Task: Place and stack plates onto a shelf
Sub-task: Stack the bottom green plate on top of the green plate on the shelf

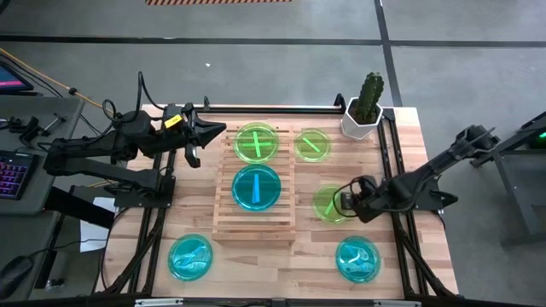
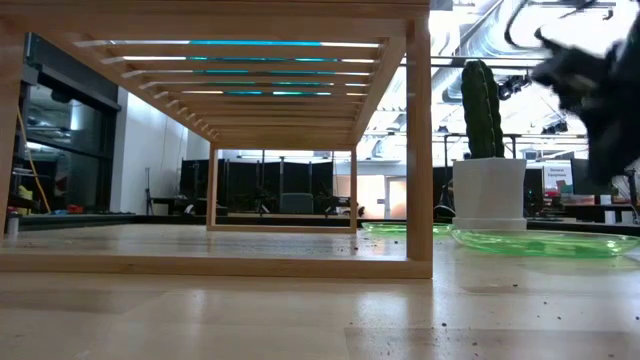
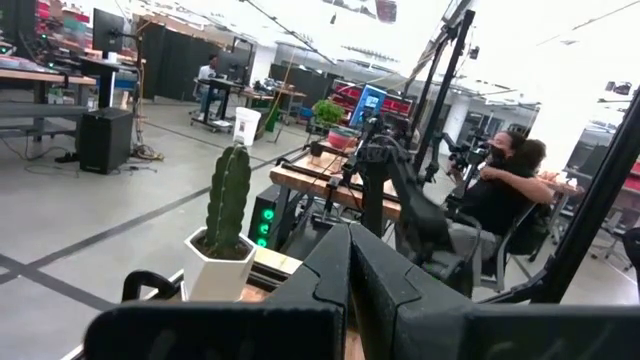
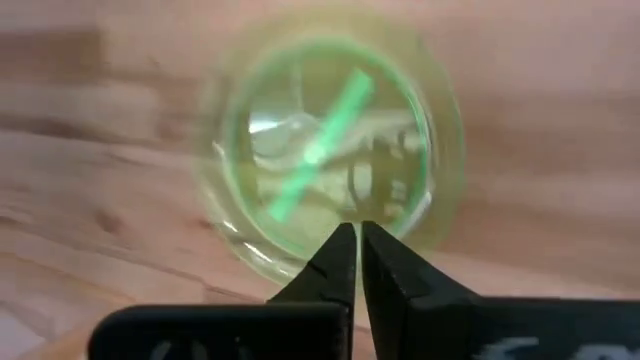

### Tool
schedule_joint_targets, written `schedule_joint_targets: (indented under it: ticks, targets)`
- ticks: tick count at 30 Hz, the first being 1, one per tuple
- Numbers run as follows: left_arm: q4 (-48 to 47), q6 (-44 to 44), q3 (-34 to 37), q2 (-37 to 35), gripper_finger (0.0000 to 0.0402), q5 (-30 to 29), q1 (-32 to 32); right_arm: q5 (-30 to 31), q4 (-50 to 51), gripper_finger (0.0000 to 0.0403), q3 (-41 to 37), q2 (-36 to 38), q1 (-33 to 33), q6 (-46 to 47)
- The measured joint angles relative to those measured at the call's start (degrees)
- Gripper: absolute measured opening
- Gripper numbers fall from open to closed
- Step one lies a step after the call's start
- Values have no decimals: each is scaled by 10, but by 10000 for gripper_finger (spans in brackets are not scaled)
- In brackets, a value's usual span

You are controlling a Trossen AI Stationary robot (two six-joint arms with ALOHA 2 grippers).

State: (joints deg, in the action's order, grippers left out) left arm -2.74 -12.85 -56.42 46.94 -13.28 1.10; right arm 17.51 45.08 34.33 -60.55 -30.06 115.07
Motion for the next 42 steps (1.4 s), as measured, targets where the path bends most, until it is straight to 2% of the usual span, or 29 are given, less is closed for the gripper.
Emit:
schedule_joint_targets:
  ticks: [4, 11, 14, 17, 22, 32, 35, 39, 42]
  targets:
    - [0, -3, 0, 0, 0, 0, 0, -30, -54, 40, -58, 15, -17, 37]
    - [0, -4, 0, 0, 0, 0, 0, -38, -54, 140, -105, 69, -68, 98]
    - [0, -6, 0, 0, 0, 0, 0, -8, -100, 166, -138, 75, -81, 132]
    - [0, -17, 0, 0, 0, 0, 0, 29, -200, 174, -181, 73, -81, 139]
    - [1, -20, 0, 0, 0, -8, 0, 43, -308, 167, -239, 62, -70, 155]
    - [0, -20, 0, 0, 0, -10, 0, 58, -317, 125, -249, 48, -23, 151]
    - [0, -20, 0, 0, 0, -10, 0, 54, -317, 93, -249, 35, -11, 150]
    - [0, -20, 0, 0, 0, -10, 0, 56, -318, 15, -250, 24, -5, 143]
    - [0, -20, 0, 0, 0, -10, 0, 65, -321, 11, -252, 29, -4, 136]
